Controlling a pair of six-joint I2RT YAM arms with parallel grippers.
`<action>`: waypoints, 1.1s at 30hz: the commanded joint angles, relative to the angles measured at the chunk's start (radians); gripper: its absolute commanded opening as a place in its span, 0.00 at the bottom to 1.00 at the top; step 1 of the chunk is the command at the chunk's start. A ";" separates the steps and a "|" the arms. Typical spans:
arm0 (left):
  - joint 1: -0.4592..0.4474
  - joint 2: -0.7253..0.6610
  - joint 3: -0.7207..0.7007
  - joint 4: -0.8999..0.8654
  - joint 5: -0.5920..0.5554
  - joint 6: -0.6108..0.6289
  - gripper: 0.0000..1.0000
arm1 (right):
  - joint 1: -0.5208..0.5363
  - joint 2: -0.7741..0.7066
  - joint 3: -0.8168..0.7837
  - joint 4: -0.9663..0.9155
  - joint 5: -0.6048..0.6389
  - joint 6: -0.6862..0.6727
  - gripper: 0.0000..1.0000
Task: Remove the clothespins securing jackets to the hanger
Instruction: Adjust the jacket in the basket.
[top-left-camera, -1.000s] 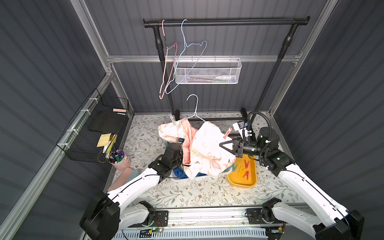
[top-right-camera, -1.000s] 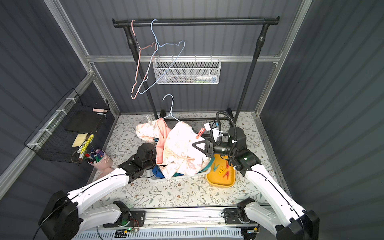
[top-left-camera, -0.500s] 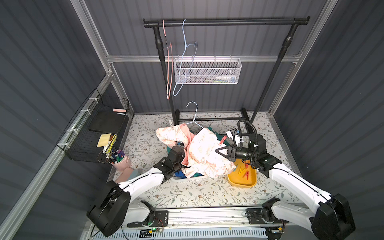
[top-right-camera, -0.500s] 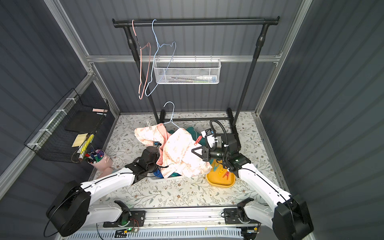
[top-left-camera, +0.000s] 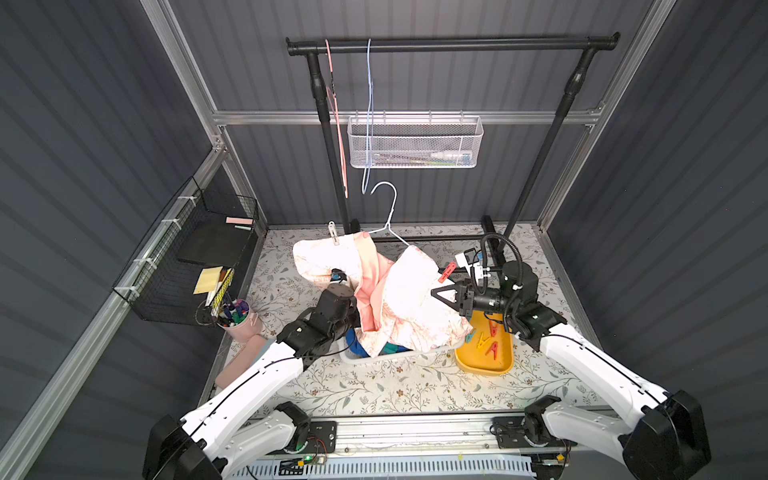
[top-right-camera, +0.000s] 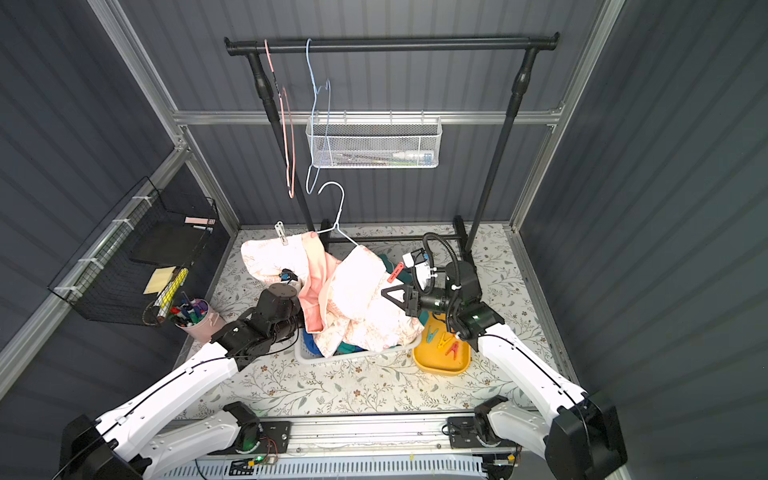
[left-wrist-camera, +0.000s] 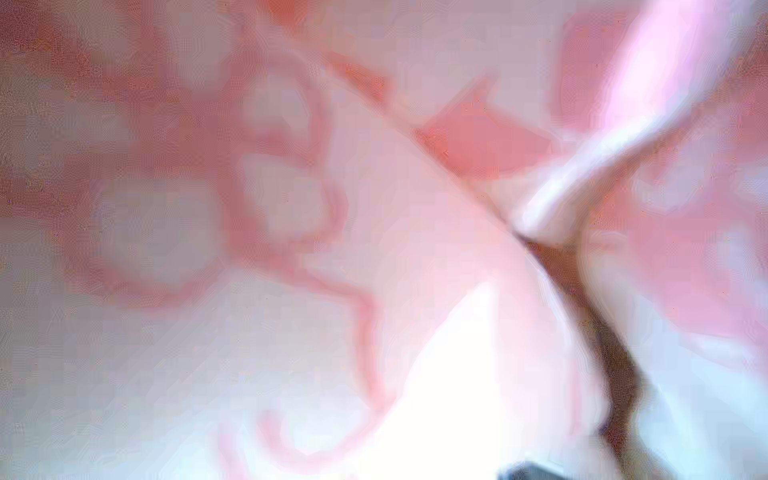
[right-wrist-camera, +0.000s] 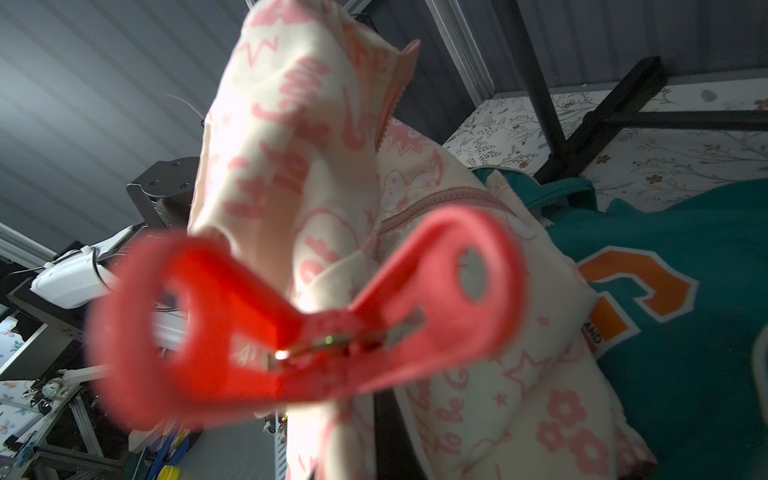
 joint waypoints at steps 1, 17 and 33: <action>0.004 0.005 0.064 0.111 0.012 0.034 0.78 | -0.032 0.008 -0.012 -0.177 0.133 -0.030 0.00; 0.005 0.014 0.174 0.021 -0.164 0.097 0.89 | -0.041 -0.024 -0.033 -0.196 0.118 -0.042 0.00; -0.004 0.186 0.222 0.130 0.352 0.402 0.38 | -0.012 0.055 0.085 -0.216 0.136 -0.131 0.00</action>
